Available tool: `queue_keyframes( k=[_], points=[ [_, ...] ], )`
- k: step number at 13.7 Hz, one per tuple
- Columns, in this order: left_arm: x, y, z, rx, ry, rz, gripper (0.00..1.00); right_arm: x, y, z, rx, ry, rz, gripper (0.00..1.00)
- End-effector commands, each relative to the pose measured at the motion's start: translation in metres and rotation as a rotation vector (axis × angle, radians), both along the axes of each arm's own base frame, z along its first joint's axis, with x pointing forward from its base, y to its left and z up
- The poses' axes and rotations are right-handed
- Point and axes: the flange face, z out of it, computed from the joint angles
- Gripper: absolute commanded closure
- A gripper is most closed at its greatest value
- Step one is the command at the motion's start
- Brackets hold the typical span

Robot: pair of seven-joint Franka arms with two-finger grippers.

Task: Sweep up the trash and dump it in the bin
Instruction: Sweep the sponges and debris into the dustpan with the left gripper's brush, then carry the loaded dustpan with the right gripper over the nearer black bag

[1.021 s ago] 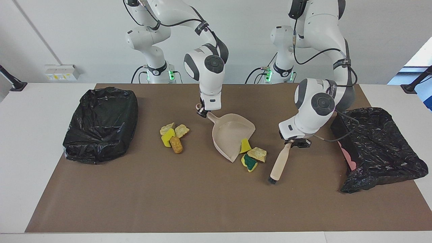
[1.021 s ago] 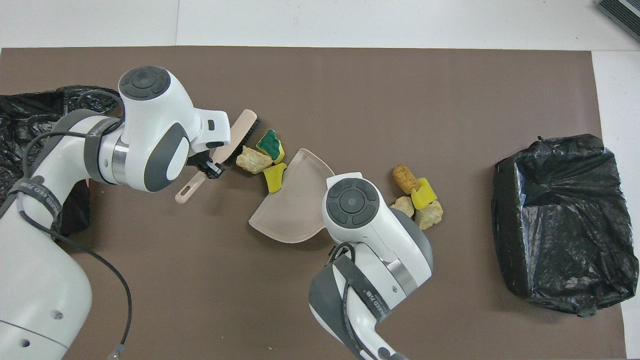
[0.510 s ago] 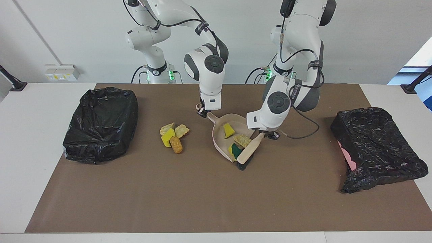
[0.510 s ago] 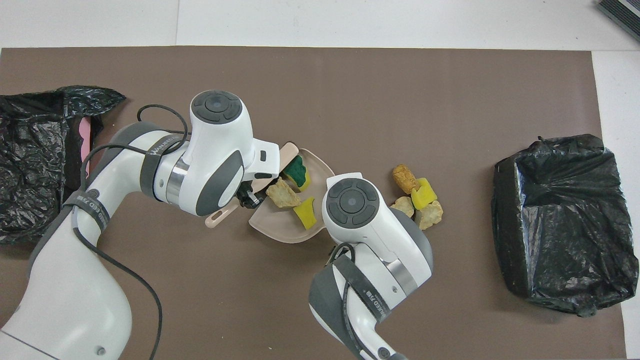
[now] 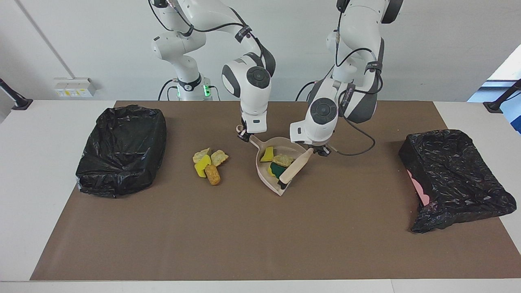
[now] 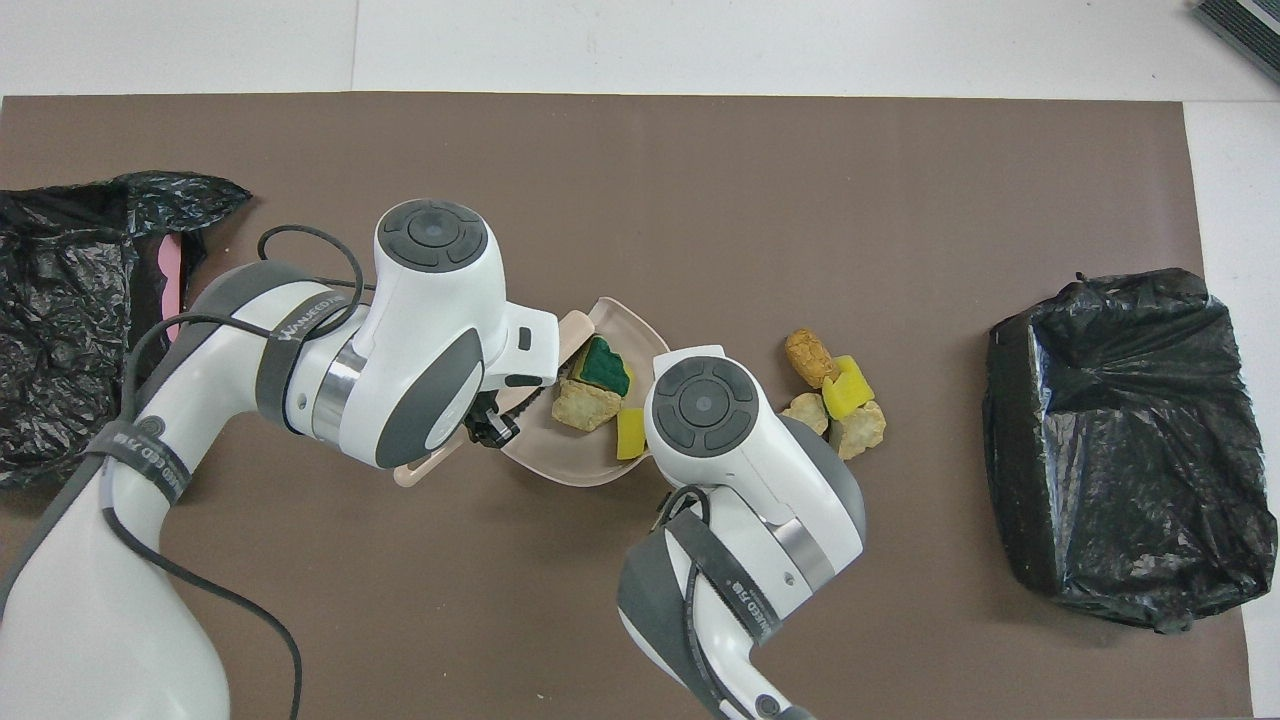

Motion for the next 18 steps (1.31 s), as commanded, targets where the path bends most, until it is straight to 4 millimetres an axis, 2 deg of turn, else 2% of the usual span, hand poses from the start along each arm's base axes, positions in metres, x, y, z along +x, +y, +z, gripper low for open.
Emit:
queue_keyframes(
  k=[1,3,4,6,8,9,11,14,16,18],
  points=[
    [-0.015,0.010,0.008,0.069,-0.022,0.205,1.00,0.000,-0.004,0.001,-0.009,-0.022,0.027,1.00],
    [-0.017,0.012,0.005,0.094,-0.040,0.293,1.00,0.007,-0.012,0.007,-0.056,-0.053,0.095,1.00],
    [-0.017,0.011,0.005,0.095,-0.044,0.297,1.00,0.013,-0.022,0.012,-0.051,-0.056,0.096,1.00],
    [-0.016,0.012,0.010,0.119,-0.071,0.374,1.00,0.016,-0.029,0.016,-0.048,-0.053,0.117,1.00],
    [-0.020,0.010,0.024,0.143,-0.115,0.510,1.00,0.028,-0.050,0.037,-0.032,-0.078,0.107,1.00],
    [-0.025,0.007,0.023,0.173,-0.125,0.597,1.00,0.034,-0.065,0.052,-0.029,-0.083,0.107,1.00],
    [-0.055,-0.012,0.018,0.208,-0.168,0.728,1.00,0.051,-0.107,0.082,-0.026,-0.058,0.130,1.00],
    [-0.109,-0.036,0.000,0.139,-0.254,0.807,1.00,0.069,-0.174,0.137,-0.016,-0.058,0.129,1.00],
    [-0.151,-0.057,-0.005,0.119,-0.288,0.839,1.00,0.065,-0.226,0.174,-0.012,-0.088,0.075,1.00],
    [-0.194,-0.074,-0.007,0.105,-0.271,0.841,1.00,0.054,-0.271,0.202,-0.026,-0.093,0.059,1.00]
  ],
)
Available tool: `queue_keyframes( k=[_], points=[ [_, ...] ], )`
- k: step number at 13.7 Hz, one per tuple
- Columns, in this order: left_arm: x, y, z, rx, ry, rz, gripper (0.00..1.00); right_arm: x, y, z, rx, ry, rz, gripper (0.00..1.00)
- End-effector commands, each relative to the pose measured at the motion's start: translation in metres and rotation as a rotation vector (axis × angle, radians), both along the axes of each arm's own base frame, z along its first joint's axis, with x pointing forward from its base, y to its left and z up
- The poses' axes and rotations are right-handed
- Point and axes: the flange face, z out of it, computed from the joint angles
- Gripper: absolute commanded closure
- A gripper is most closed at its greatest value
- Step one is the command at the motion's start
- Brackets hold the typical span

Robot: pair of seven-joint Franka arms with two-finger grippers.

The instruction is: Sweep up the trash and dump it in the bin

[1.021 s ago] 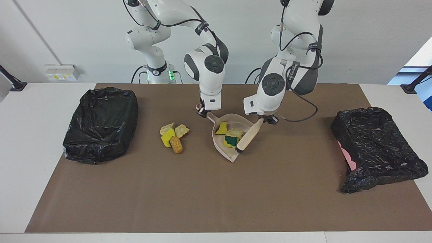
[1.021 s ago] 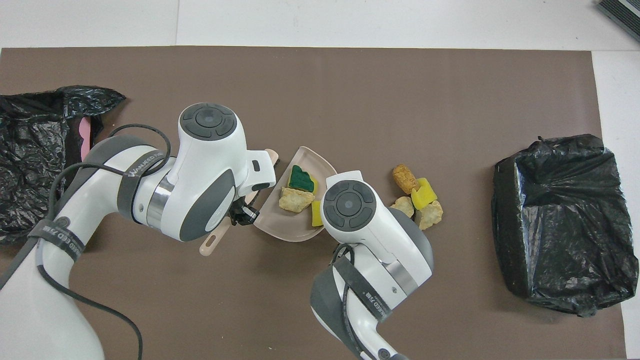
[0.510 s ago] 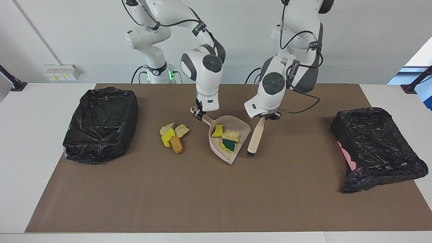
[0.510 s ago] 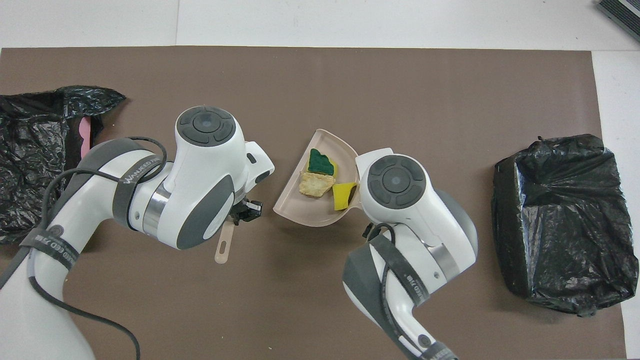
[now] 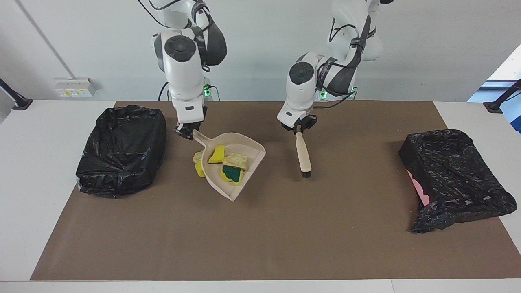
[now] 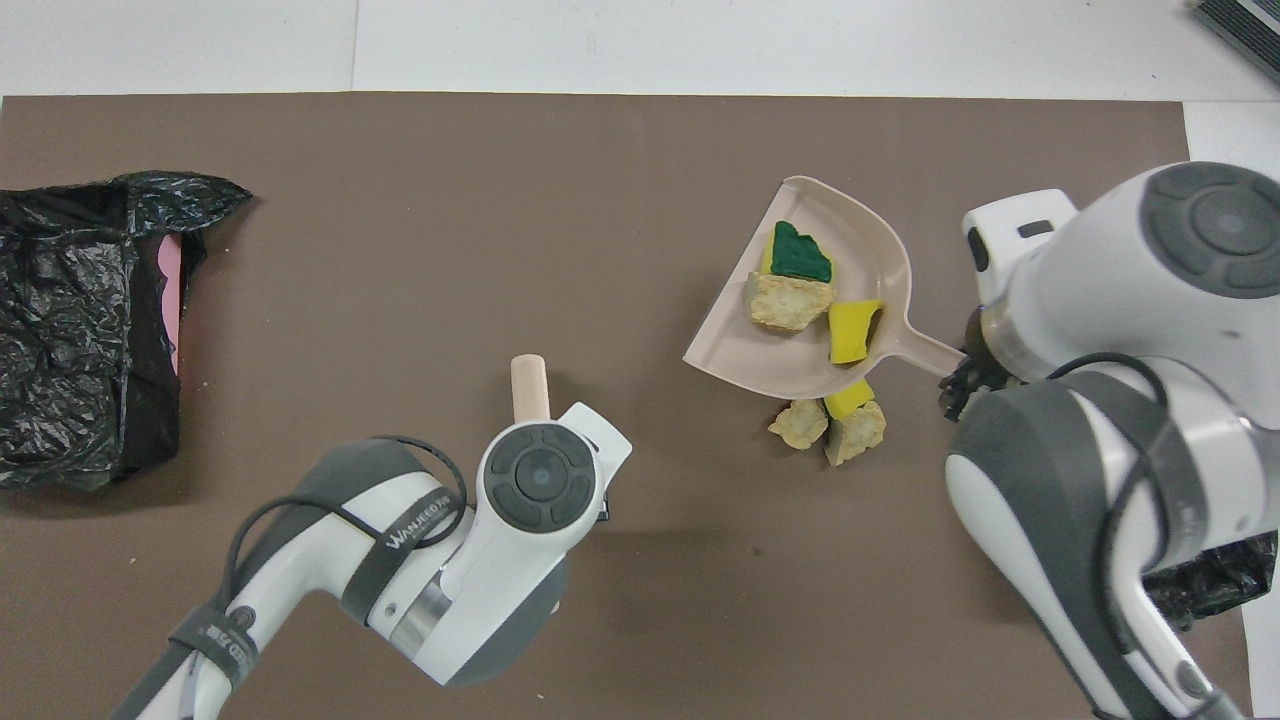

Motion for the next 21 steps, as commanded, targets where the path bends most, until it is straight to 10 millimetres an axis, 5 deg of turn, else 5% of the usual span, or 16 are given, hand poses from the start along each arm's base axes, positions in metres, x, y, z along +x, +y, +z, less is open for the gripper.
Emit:
queue_keyframes(
  k=[1,7,9,12,15,17,19,21],
  points=[
    [-0.063,-0.004,0.005,-0.066,-0.020,0.034,1.00,-0.022,-0.057,0.040,-0.022,-0.014,-0.020,1.00],
    [-0.148,-0.020,-0.013,-0.096,0.037,-0.040,1.00,-0.066,-0.272,0.063,-0.060,0.062,0.153,1.00],
    [-0.155,-0.016,-0.020,-0.100,0.041,-0.040,1.00,-0.089,-0.315,0.067,-0.109,0.070,0.255,1.00],
    [-0.165,-0.024,-0.024,-0.127,0.049,-0.042,1.00,-0.118,-0.343,0.064,-0.230,0.102,0.447,1.00],
    [-0.165,-0.023,-0.026,-0.121,0.054,-0.042,0.96,-0.119,-0.359,0.053,-0.289,0.139,0.626,1.00],
    [-0.164,-0.022,-0.027,-0.120,0.056,-0.043,0.51,-0.123,-0.358,0.036,-0.274,0.171,0.674,1.00],
    [-0.163,-0.020,-0.028,-0.113,0.062,-0.043,0.46,-0.126,-0.364,0.005,-0.271,0.169,0.730,1.00],
    [-0.160,-0.019,-0.029,-0.113,0.063,-0.039,0.44,-0.123,-0.364,0.004,-0.306,0.171,0.781,1.00]
  ],
)
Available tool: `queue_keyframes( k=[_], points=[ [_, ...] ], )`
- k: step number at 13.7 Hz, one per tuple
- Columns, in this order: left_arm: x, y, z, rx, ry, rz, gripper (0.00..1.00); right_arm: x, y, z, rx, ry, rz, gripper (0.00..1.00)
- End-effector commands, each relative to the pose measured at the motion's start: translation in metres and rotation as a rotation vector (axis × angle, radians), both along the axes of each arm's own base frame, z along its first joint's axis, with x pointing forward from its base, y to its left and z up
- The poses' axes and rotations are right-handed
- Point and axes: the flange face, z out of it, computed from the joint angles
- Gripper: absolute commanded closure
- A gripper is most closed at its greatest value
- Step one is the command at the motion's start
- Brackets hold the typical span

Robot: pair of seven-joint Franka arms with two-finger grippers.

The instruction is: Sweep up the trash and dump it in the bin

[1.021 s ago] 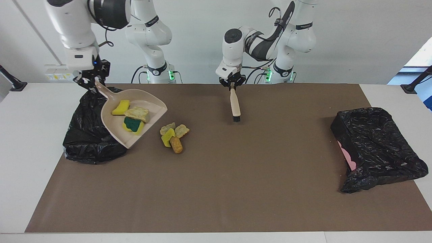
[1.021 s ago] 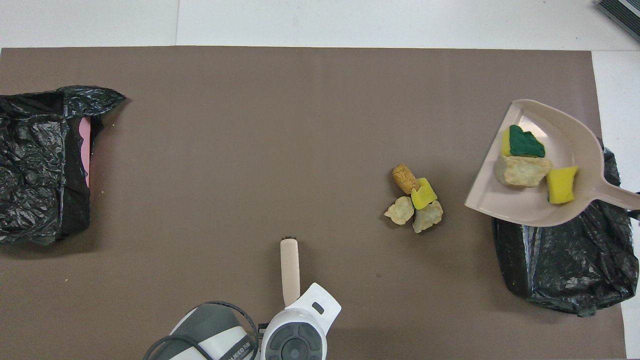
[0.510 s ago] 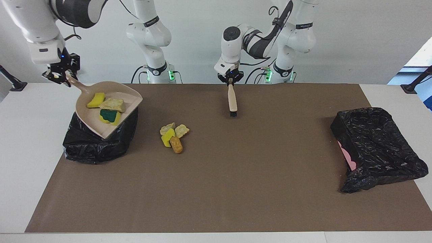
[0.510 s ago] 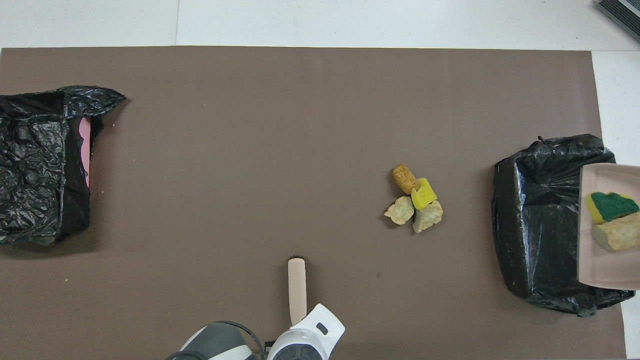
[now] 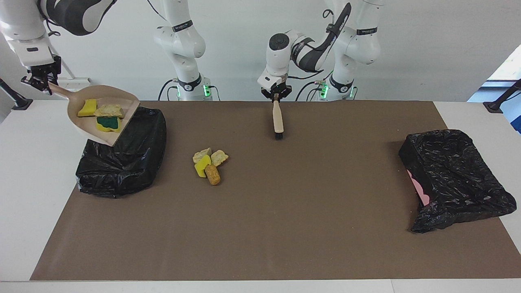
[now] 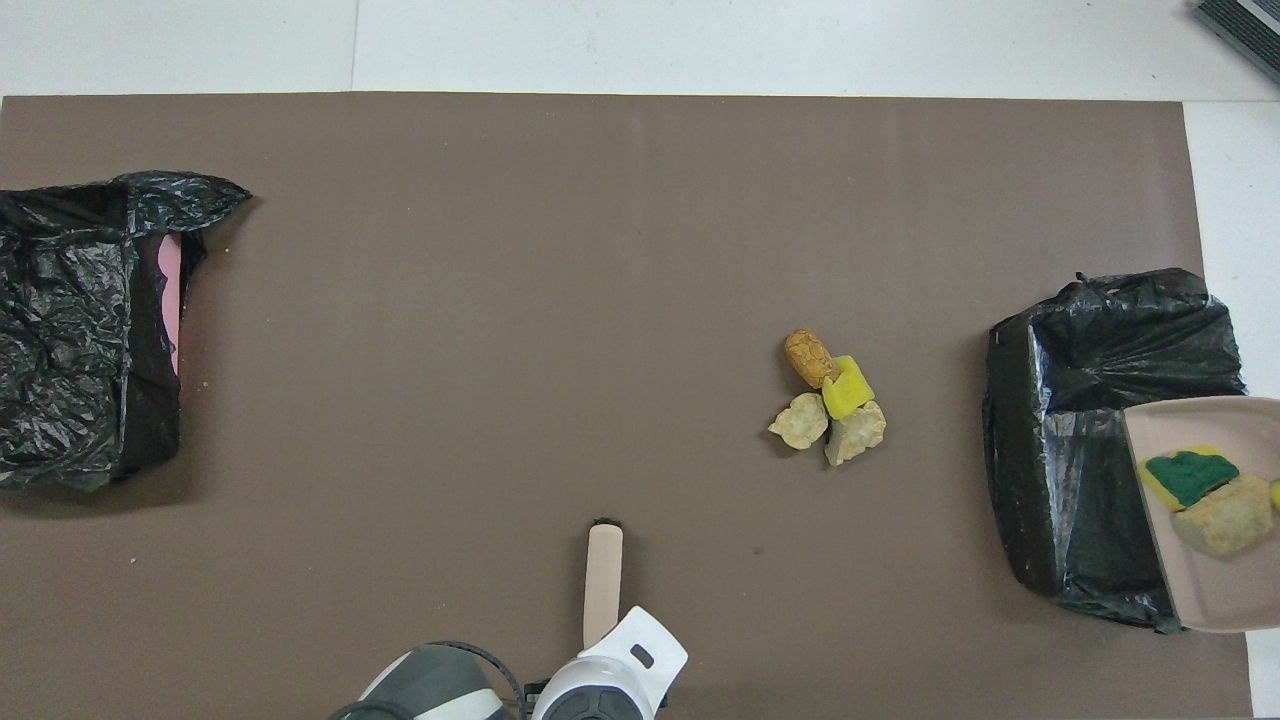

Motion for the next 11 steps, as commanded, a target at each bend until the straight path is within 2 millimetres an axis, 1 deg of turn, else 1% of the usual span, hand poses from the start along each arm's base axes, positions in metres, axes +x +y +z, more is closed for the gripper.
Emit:
queue_keyframes(
  k=[1,2,3,4,6,7,8,9,10,11],
  points=[
    [0.000,0.008,0.001,-0.020,0.004,0.009,0.41,-0.003,0.001,0.001,-0.086,0.003,0.094,1.00],
    [0.005,0.008,-0.001,-0.018,0.008,0.015,0.19,-0.001,0.003,0.001,-0.103,0.005,0.109,1.00],
    [0.015,0.008,0.001,-0.024,-0.002,0.014,0.00,0.000,0.003,0.002,-0.116,0.009,0.117,1.00],
    [0.031,0.008,0.003,-0.029,-0.008,-0.019,0.00,0.002,0.003,-0.001,-0.124,0.009,0.128,1.00],
    [0.075,0.018,0.016,-0.046,-0.053,-0.056,0.00,0.006,0.003,-0.019,-0.124,0.037,0.148,1.00],
    [0.093,0.018,0.020,-0.034,-0.087,-0.085,0.00,0.010,0.009,-0.019,-0.145,0.038,0.175,1.00],
    [0.113,0.019,0.023,-0.016,-0.123,-0.099,0.00,0.019,0.020,-0.021,-0.157,0.045,0.204,1.00],
    [0.136,0.021,0.029,0.001,-0.160,-0.100,0.00,0.022,0.021,-0.021,-0.165,0.044,0.204,1.00],
    [0.162,0.025,0.038,0.004,-0.197,-0.093,0.00,0.025,0.022,-0.023,-0.174,0.042,0.190,1.00],
    [0.188,0.032,0.053,-0.005,-0.235,-0.081,0.00,0.025,0.025,-0.021,-0.208,0.056,0.201,1.00]
  ],
)
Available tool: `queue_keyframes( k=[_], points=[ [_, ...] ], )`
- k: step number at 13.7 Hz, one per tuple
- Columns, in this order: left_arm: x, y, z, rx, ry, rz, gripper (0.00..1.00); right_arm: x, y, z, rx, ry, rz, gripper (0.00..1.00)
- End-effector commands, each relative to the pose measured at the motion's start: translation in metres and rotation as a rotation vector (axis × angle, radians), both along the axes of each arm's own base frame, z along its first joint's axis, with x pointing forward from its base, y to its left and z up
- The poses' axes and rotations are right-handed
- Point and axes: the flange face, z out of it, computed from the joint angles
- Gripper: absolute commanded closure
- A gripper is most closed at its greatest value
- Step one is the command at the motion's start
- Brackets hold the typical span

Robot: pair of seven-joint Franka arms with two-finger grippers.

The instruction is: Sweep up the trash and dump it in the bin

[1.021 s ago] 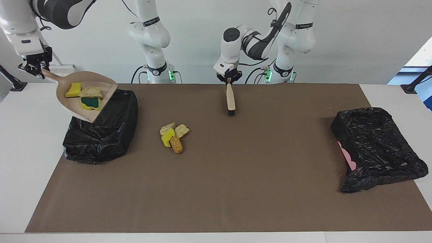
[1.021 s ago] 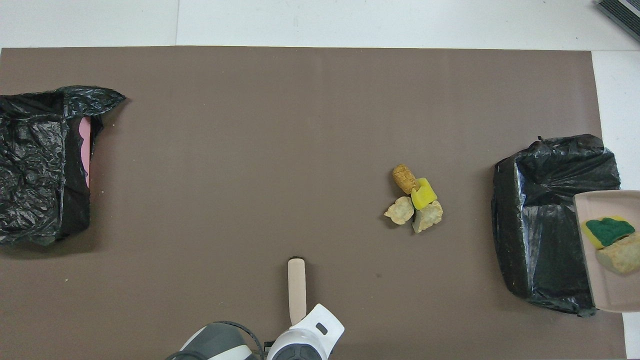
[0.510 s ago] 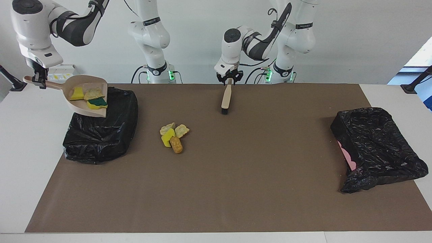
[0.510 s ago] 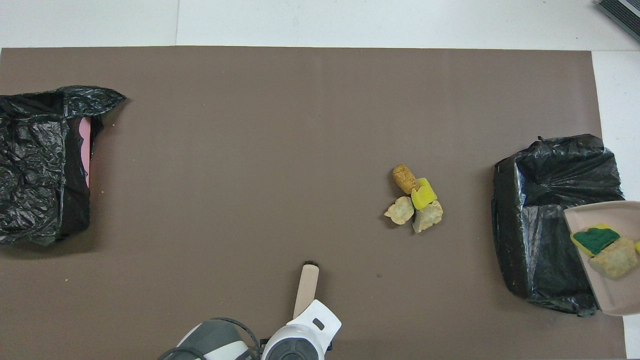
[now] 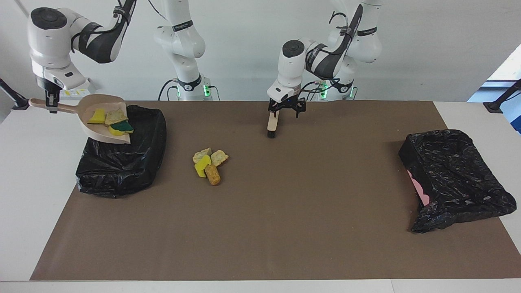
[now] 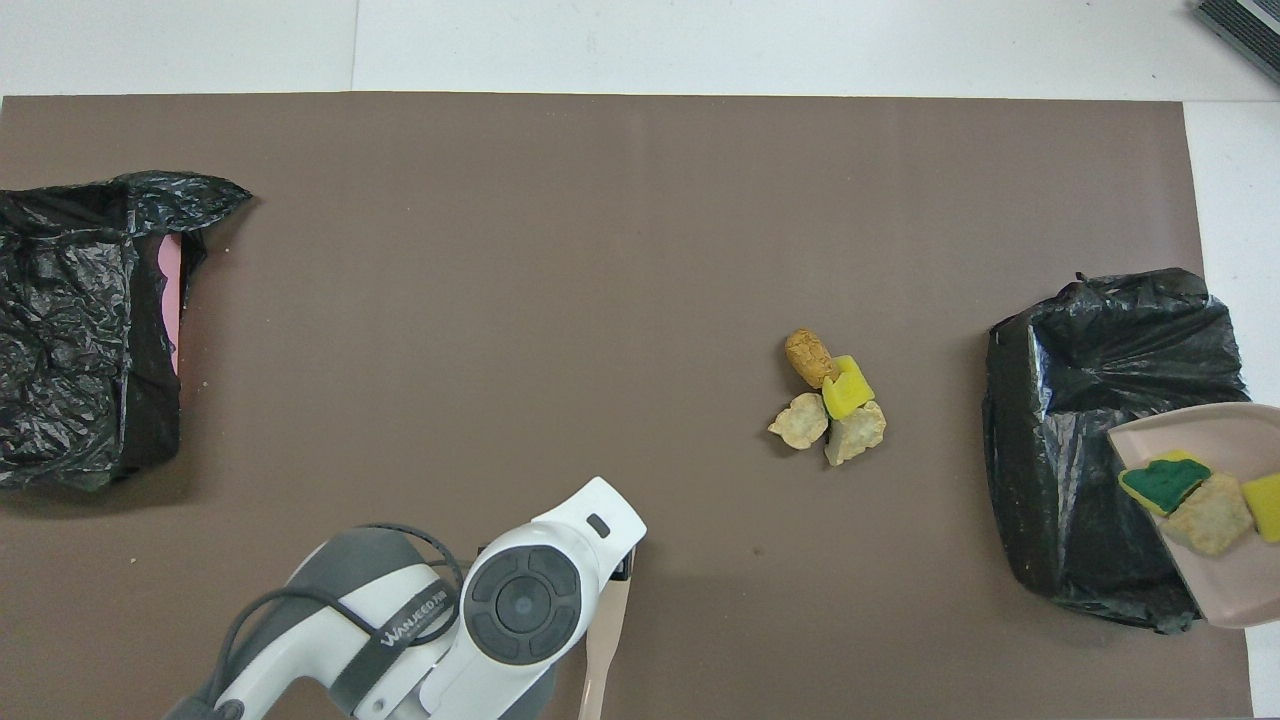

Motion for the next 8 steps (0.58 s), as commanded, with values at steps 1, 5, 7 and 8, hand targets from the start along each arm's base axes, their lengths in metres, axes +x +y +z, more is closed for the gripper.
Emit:
queue_keyframes(
  k=[1,5,7,8],
  points=[
    [0.070,0.007,0.031,-0.008,-0.082,-0.008,0.00,0.003,0.010,0.003,-0.091,0.018,0.037,1.00],
    [0.154,0.072,0.139,-0.015,-0.169,-0.071,0.00,0.006,0.011,0.005,-0.143,-0.010,0.039,1.00],
    [0.172,0.112,0.193,0.001,-0.172,-0.052,0.00,0.008,0.010,0.009,-0.240,-0.056,-0.006,1.00],
    [0.173,0.126,0.215,0.009,-0.161,-0.069,0.00,0.006,0.009,0.011,-0.248,-0.063,-0.024,1.00]
  ],
)
